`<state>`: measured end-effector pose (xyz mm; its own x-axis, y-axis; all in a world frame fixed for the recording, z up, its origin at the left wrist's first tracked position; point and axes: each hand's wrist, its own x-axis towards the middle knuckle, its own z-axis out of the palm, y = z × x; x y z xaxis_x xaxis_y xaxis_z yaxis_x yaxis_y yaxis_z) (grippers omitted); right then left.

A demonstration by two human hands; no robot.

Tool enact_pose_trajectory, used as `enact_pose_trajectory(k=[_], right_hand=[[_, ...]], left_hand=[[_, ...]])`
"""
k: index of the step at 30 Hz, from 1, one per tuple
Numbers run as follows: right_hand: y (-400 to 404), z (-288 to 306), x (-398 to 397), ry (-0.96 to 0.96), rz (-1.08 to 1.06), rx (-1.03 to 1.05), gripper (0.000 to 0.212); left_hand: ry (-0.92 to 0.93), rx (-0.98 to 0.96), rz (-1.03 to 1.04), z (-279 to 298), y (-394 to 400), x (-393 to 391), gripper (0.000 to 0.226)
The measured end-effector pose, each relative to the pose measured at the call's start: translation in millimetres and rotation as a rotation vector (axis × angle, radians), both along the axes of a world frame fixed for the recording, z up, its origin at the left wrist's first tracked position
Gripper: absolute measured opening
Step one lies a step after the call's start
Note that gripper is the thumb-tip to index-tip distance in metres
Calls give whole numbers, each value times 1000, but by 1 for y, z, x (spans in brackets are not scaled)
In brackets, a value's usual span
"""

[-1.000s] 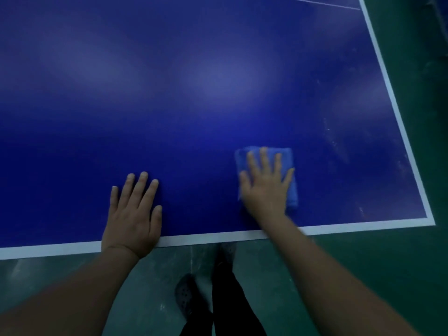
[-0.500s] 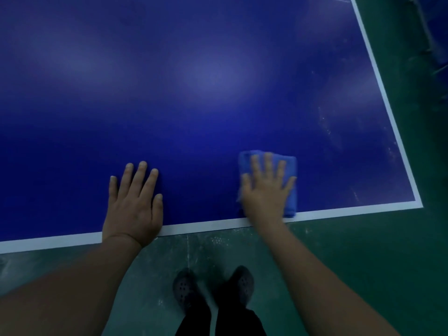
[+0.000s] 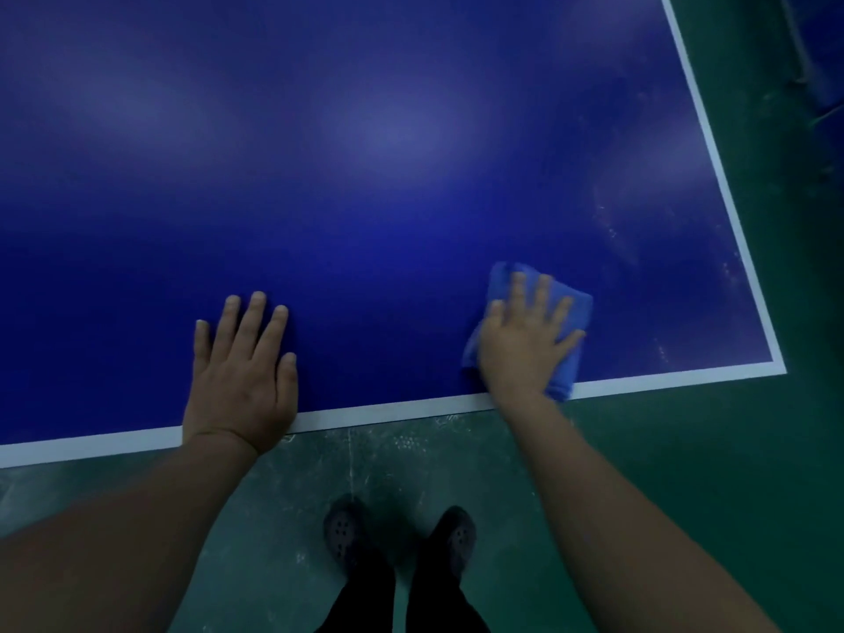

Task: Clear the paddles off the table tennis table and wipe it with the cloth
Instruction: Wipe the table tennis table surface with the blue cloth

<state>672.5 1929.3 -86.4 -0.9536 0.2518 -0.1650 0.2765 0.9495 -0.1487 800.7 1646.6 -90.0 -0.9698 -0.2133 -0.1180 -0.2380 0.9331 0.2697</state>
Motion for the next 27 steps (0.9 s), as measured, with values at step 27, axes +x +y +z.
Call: enact_pose_trajectory(k=[27], right_hand=[[113, 7, 2, -109, 278, 89, 59]], left_hand=[[67, 45, 12, -4, -4, -1, 70]])
